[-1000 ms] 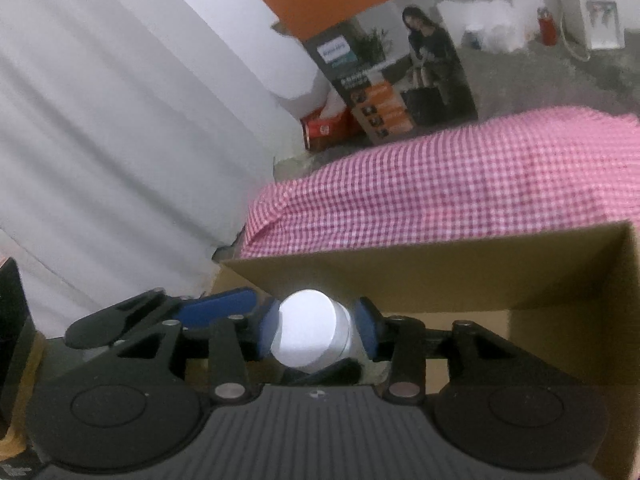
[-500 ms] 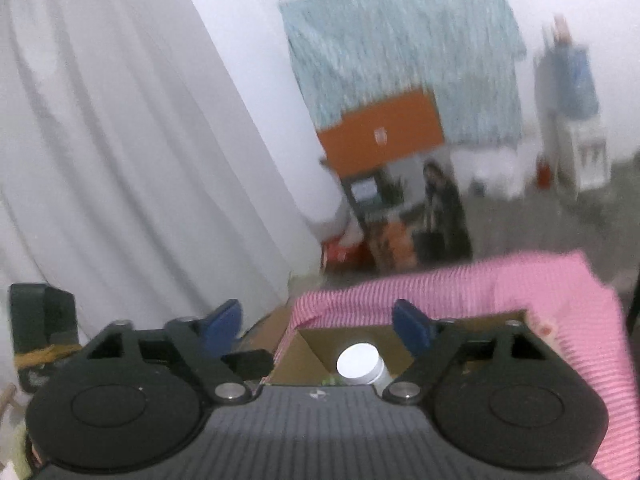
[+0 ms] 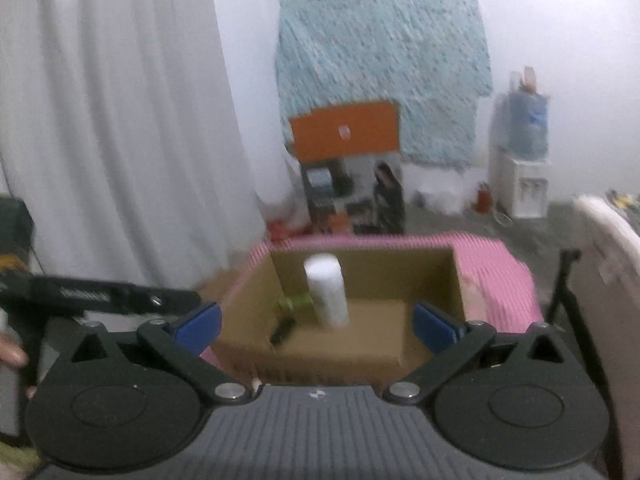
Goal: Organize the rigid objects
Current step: 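Move the right gripper back to the pink plastic lid on the table, then grasp the rim of the pink plastic lid with the right gripper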
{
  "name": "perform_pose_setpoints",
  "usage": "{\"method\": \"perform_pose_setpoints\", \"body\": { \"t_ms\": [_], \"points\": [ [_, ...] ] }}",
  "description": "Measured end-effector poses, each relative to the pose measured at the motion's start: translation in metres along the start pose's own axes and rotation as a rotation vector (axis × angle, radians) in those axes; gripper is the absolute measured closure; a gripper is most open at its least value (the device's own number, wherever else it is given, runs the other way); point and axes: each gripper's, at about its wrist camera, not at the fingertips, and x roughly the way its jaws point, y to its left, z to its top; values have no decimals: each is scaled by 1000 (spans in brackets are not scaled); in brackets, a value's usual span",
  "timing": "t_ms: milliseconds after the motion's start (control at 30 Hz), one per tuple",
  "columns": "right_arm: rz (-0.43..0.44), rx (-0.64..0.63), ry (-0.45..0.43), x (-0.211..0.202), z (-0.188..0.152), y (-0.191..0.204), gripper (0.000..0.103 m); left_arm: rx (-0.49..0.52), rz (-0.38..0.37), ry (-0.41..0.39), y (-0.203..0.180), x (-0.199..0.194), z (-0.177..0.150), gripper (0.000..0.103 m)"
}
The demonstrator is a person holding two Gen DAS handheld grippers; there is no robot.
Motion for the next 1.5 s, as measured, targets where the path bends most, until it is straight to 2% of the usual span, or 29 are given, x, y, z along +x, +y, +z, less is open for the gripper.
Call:
{"method": "perform_pose_setpoints", "body": {
  "t_ms": [100,200,267,333,467,567,700,800,933,1000,1200,1333,1433,1500],
  "points": [
    [-75,-38,39,-3,-26,9,0,16,-1,28,2,-4,-20,0],
    [-162,-60,54,-6,-47,20,0,15,18,19,4,-10,-41,0],
    [-183,-78,51,-11,-60,23,0,8,17,17,5,-10,-54,0],
    [-153,-79,36,-15,-70,23,0,-7,11,14,7,-9,-66,0],
    [-26,-13,17,-19,-90,19,0,-9,31,5,5,-3,-87,0],
    [35,55,44,-13,-104,17,0,36,74,48,-1,8,-103,0],
    [83,165,127,7,-120,9,1,104,115,108,-8,21,-122,0],
    [95,218,173,17,-131,6,8,146,118,135,-13,29,-129,1],
    [129,298,239,36,-140,0,30,224,111,155,-19,39,-136,4],
    [146,338,272,45,-143,-3,36,254,107,168,-22,44,-137,7],
    [182,396,342,68,-150,-6,49,287,86,219,-20,60,-138,19],
    [191,408,376,80,-151,-7,63,295,77,262,-16,72,-138,26],
    [204,435,400,88,-154,-10,69,302,71,281,-14,78,-139,29],
    [214,460,416,94,-155,-12,69,306,62,292,-14,80,-140,30]
  ]
}}
